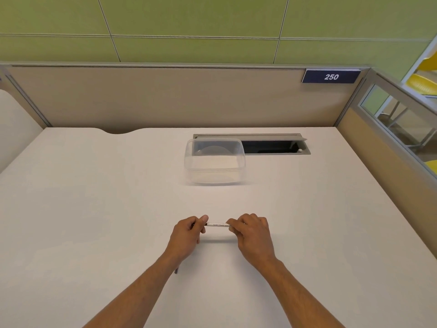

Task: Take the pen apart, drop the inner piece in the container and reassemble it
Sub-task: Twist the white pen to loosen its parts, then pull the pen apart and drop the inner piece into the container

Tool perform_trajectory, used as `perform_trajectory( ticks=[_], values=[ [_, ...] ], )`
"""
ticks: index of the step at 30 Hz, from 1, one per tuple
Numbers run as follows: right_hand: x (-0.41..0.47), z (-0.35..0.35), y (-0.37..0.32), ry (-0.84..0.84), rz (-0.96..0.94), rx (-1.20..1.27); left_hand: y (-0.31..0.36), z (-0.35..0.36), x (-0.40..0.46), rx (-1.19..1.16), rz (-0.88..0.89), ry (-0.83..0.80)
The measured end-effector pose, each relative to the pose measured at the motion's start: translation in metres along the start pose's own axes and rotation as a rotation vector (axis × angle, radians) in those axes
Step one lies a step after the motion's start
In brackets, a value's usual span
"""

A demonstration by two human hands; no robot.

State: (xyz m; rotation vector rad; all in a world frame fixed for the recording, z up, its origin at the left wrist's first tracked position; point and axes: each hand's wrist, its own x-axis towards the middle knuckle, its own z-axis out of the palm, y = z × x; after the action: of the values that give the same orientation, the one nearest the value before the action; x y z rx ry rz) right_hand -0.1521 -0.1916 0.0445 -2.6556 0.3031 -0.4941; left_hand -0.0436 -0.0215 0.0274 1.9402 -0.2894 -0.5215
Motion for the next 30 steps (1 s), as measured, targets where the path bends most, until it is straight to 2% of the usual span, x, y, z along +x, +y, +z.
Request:
perform_trajectory(
  ticks=[7, 12, 19, 23, 28, 30],
  values=[
    [0.000, 0.001, 0.000, -0.009, 0.007, 0.005, 0.002, -0.001, 0.001, -0.037, -0.048, -0.012],
    [-0.001, -0.001, 0.004, -0.008, 0.051, 0.000, -0.001, -0.011, 0.003, -0.075, -0.086, 0.042],
    [-0.002, 0.002, 0.004, -0.017, 0.069, 0.016, -0.008, -0.018, 0.009, -0.087, -0.009, 0.053],
    [-0.003, 0.003, 0.006, -0.019, 0.076, 0.012, -0.013, -0.023, 0.016, 0.041, 0.044, 0.038],
    [-0.003, 0.003, 0.006, -0.028, 0.080, 0.006, -0.018, -0.033, 0.031, 0.288, 0.161, 0.108],
    [-0.003, 0.003, 0.007, -0.026, 0.081, 0.006, -0.022, -0.036, 0.037, 0.399, 0.157, 0.118]
  ],
)
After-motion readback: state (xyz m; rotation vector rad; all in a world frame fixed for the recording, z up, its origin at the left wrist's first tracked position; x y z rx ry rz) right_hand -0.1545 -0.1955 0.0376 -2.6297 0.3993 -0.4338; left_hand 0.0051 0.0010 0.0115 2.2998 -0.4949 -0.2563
